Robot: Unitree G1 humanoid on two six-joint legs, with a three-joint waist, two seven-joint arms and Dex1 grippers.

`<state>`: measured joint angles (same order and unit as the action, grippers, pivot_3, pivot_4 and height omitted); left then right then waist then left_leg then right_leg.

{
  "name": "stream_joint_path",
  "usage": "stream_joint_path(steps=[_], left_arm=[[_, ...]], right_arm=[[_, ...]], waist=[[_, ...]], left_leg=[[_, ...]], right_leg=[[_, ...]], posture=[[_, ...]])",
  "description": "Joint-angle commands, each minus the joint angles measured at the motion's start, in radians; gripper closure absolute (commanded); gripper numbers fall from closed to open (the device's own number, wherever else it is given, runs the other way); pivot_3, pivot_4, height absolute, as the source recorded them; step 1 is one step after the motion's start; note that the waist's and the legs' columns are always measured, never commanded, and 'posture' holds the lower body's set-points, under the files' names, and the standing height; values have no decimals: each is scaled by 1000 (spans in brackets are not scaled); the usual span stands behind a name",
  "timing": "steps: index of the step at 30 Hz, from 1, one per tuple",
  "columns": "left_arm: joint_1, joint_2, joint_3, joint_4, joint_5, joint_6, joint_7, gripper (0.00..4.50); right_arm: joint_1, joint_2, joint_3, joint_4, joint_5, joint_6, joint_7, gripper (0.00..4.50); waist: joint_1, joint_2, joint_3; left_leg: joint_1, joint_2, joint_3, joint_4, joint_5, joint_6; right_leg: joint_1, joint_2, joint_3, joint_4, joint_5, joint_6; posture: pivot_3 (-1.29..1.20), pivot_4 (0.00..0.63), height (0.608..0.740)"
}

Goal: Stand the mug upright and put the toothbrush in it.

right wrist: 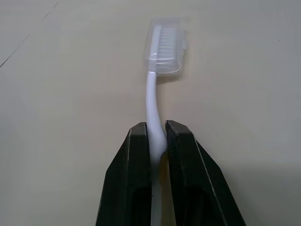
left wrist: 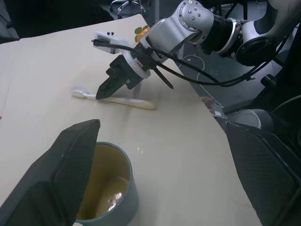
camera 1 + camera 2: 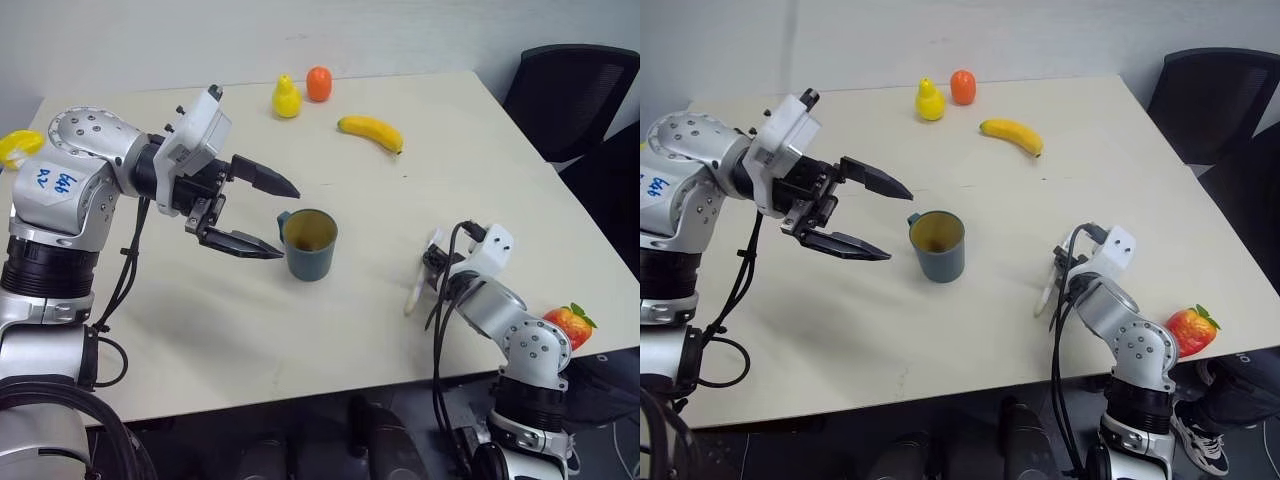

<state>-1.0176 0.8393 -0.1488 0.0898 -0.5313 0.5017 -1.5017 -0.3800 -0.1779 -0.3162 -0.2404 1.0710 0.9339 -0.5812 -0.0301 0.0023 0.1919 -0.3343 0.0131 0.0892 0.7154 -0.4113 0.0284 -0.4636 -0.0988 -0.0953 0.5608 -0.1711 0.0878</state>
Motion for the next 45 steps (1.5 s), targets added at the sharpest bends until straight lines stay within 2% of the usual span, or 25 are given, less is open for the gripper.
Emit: stream_joint_path(steps=[1, 4, 7, 10, 14, 18, 21, 25, 30, 34, 37, 38, 41, 45], left_arm=[[-9, 2, 24, -7, -7, -4, -48, 0], [13, 15, 62, 1, -24, 43, 0, 0], [49, 39, 118, 6, -38, 97, 42, 0], [120, 75, 178, -21, -46, 138, 77, 0], [201, 99, 236, -68, -58, 174, 125, 0], [241, 119, 279, -100, -69, 208, 165, 0], [245, 133, 297, -115, -84, 234, 184, 0], [244, 134, 297, -131, -89, 245, 200, 0], [211, 116, 275, -111, -89, 253, 211, 0], [174, 80, 255, -64, -80, 241, 219, 0], [154, 50, 247, -40, -72, 223, 224, 0], [149, 44, 243, -34, -66, 216, 225, 0], [137, 35, 230, -19, -54, 188, 208, 0], [128, 45, 216, 4, -30, 143, 182, 0]], right_arm=[[-8, -64, 44, -32, -92, -1, 67, 4339], [-99, -139, 115, -111, -217, -119, 212, 4339], [-222, -129, 158, -138, -249, -205, 342, 4339], [-346, -70, 218, -85, -303, -281, 438, 4339], [-447, 39, 300, 10, -385, -369, 526, 4339], [-442, 98, 392, 63, -487, -434, 614, 4339], [-386, 89, 460, 71, -564, -452, 673, 4339], [-340, 117, 479, 62, -606, -472, 709, 4339], [-312, 123, 461, 23, -621, -461, 743, 2699], [-290, 82, 412, -82, -578, -400, 766, 1375], [-291, 9, 343, -191, -496, -299, 795, 283], [-293, -41, 322, -229, -462, -258, 826, 40], [-277, -311, 210, -339, -299, -113, 1018, 40], [-183, -678, 53, -368, -128, 1, 1307, 40]], waist=[[1, 0, 0], [1, 3, 2], [-6, 3, 2], [-7, 3, 2], [-11, 3, 2], [-1, 3, 2], [1, 1, 1], [-3, 1, 1], [-10, 1, 1], [-11, 1, 1], [-6, 1, 1], [-4, 1, 1], [6, 1, 1], [11, 0, 1]], left_leg=[[0, 0, 0, 0, 0, 0], [0, -2, 1, 1, 0, 1], [0, -6, 3, 2, -1, 1], [-3, -6, 6, 1, 0, 1], [-3, -5, 6, 1, 0, -1], [-3, -5, 5, 2, 0, -1], [-4, -7, 5, 2, -1, 0], [-4, -9, 5, 1, -1, -1], [-2, -8, 7, 1, 0, -4], [-2, -8, 7, 1, 1, -6], [-2, -8, 8, 2, 1, -6], [-2, -8, 8, 2, 1, -6], [-3, -8, 7, 2, 1, -5], [-3, -8, 8, 2, -1, -3]], right_leg=[[0, 0, 0, 0, 0, 0], [-1, 0, 0, 0, 0, 0], [-7, 1, 4, 1, 2, 2], [-16, 2, 8, 7, 0, -1], [-17, 3, 8, 9, -1, -3], [-17, 0, 8, 10, -1, -3], [-17, 0, 7, 10, -1, -3], [-17, -1, 6, 9, -1, -3], [-17, 0, 6, 11, -1, -3], [-17, 1, 5, 13, -2, -5], [-17, 1, 5, 13, -2, -5], [-17, 0, 5, 13, -2, -5], [-16, 0, 4, 12, -2, -5], [-15, 0, 3, 10, -2, -5]], posture=[[0, 150, 740], [0, 150, 740], [0, 150, 740], [0, 150, 740], [0, 150, 740], [0, 150, 740], [0, 150, 740], [0, 150, 740], [0, 150, 740], [0, 150, 740], [0, 150, 740], [0, 150, 740], [0, 150, 740], [0, 150, 740]])
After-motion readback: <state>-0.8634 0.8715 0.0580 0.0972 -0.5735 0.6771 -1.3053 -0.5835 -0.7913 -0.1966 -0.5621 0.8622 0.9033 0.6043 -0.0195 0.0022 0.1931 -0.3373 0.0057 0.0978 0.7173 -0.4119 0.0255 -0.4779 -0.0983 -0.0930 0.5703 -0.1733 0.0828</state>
